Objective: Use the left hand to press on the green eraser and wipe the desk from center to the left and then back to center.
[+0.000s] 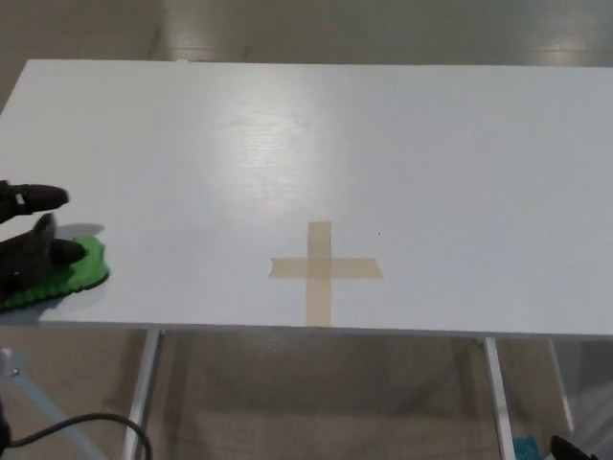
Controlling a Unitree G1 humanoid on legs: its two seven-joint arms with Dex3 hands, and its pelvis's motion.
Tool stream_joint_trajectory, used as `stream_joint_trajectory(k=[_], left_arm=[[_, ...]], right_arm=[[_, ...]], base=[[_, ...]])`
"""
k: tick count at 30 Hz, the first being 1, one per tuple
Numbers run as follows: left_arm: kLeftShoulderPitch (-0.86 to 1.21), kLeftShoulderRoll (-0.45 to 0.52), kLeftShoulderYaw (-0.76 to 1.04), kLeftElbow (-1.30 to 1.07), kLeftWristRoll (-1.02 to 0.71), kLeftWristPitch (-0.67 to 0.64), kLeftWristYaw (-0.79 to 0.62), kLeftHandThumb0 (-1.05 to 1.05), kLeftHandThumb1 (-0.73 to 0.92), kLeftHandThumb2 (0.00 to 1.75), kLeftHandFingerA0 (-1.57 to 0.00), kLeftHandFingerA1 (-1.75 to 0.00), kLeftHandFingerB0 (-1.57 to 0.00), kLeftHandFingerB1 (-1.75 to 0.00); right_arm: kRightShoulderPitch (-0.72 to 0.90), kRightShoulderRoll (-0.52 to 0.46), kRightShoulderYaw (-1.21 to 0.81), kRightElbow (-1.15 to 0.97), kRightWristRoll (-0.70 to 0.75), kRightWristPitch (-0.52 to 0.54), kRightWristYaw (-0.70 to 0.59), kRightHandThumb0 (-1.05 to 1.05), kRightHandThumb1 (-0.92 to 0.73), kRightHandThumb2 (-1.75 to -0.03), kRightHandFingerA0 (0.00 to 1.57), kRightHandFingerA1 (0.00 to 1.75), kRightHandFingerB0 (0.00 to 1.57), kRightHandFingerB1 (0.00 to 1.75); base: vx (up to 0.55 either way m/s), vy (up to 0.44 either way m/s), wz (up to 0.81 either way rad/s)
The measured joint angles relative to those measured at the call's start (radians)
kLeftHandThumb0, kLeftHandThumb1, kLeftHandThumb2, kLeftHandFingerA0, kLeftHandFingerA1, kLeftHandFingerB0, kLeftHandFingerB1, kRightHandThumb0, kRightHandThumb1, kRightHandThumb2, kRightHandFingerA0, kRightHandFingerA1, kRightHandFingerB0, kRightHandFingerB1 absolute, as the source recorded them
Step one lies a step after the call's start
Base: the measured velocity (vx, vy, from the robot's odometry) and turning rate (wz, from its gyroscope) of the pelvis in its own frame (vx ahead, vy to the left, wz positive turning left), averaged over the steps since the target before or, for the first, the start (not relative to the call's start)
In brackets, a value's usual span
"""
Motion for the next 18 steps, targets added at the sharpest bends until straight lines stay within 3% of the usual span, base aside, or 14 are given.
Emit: stream_joint_trajectory(k=[18], left_arm=[[-0.028, -0.3, -0.239, -0.193, 0.093, 0.014, 0.086, -0.19, 0.8, 0.73, -1.08, -0.74, -0.86, -0.95]], right_arm=[[-0.01, -0.001, 0.006, -0.016, 0.005, 0.008, 0.0, -0.39, -0.75, -0.62, 0.55, 0.51, 0.4, 0.36]], base=[[0.0, 0.0, 0.0]])
